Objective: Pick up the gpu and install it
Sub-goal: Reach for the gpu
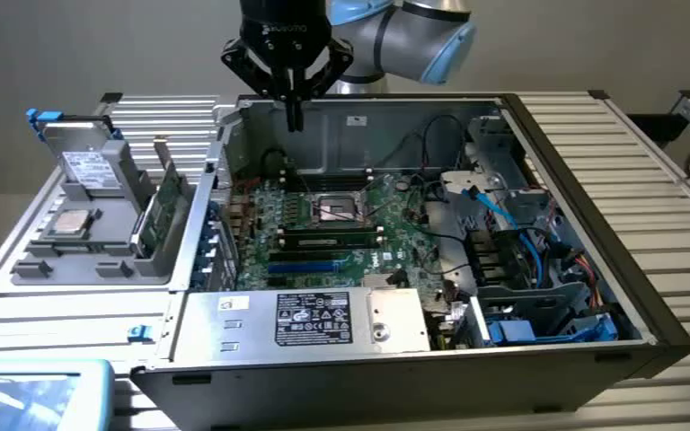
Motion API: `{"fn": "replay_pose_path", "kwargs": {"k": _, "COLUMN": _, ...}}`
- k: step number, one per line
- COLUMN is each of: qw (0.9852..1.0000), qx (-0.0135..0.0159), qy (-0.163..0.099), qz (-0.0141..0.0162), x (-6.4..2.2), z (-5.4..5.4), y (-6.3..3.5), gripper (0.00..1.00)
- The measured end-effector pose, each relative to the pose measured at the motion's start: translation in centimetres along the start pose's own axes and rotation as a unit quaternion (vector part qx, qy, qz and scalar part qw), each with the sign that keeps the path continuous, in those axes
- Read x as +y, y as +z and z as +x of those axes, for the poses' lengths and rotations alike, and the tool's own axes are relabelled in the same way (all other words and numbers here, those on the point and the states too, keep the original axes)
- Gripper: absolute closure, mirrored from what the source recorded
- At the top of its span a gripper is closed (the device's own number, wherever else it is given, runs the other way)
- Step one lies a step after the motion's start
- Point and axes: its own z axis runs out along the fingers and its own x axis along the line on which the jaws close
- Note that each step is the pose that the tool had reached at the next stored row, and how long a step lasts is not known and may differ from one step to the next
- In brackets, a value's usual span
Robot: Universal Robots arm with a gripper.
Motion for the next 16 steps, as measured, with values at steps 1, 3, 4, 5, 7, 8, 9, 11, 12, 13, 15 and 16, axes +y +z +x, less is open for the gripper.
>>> {"fn": "replay_pose_path", "kwargs": {"k": 1, "qw": 1.0000, "qx": 0.0000, "qy": 0.000, "qz": 0.0000, "x": 0.00, "z": 0.00, "y": 0.00, "gripper": 0.88}}
{"fn": "replay_pose_path", "kwargs": {"k": 3, "qw": 1.0000, "qx": 0.0000, "qy": 0.000, "qz": 0.0000, "x": 0.00, "z": 0.00, "y": 0.00, "gripper": 0.88}}
{"fn": "replay_pose_path", "kwargs": {"k": 4, "qw": 1.0000, "qx": 0.0000, "qy": 0.000, "qz": 0.0000, "x": 0.00, "z": 0.00, "y": 0.00, "gripper": 0.88}}
{"fn": "replay_pose_path", "kwargs": {"k": 5, "qw": 1.0000, "qx": 0.0000, "qy": 0.000, "qz": 0.0000, "x": 0.00, "z": 0.00, "y": 0.00, "gripper": 0.88}}
{"fn": "replay_pose_path", "kwargs": {"k": 7, "qw": 1.0000, "qx": 0.0000, "qy": 0.000, "qz": 0.0000, "x": 0.00, "z": 0.00, "y": 0.00, "gripper": 0.88}}
{"fn": "replay_pose_path", "kwargs": {"k": 8, "qw": 1.0000, "qx": 0.0000, "qy": 0.000, "qz": 0.0000, "x": 0.00, "z": 0.00, "y": 0.00, "gripper": 0.88}}
{"fn": "replay_pose_path", "kwargs": {"k": 9, "qw": 1.0000, "qx": 0.0000, "qy": 0.000, "qz": 0.0000, "x": 0.00, "z": 0.00, "y": 0.00, "gripper": 0.88}}
{"fn": "replay_pose_path", "kwargs": {"k": 11, "qw": 1.0000, "qx": 0.0000, "qy": 0.000, "qz": 0.0000, "x": 0.00, "z": 0.00, "y": 0.00, "gripper": 0.88}}
{"fn": "replay_pose_path", "kwargs": {"k": 12, "qw": 1.0000, "qx": 0.0000, "qy": 0.000, "qz": 0.0000, "x": 0.00, "z": 0.00, "y": 0.00, "gripper": 0.88}}
{"fn": "replay_pose_path", "kwargs": {"k": 13, "qw": 1.0000, "qx": 0.0000, "qy": 0.000, "qz": 0.0000, "x": 0.00, "z": 0.00, "y": 0.00, "gripper": 0.88}}
{"fn": "replay_pose_path", "kwargs": {"k": 15, "qw": 1.0000, "qx": 0.0000, "qy": 0.000, "qz": 0.0001, "x": -0.01, "z": 0.17, "y": -0.01, "gripper": 0.88}}
{"fn": "replay_pose_path", "kwargs": {"k": 16, "qw": 1.0000, "qx": 0.0001, "qy": 0.000, "qz": 0.0001, "x": -0.02, "z": 0.33, "y": -0.02, "gripper": 0.88}}
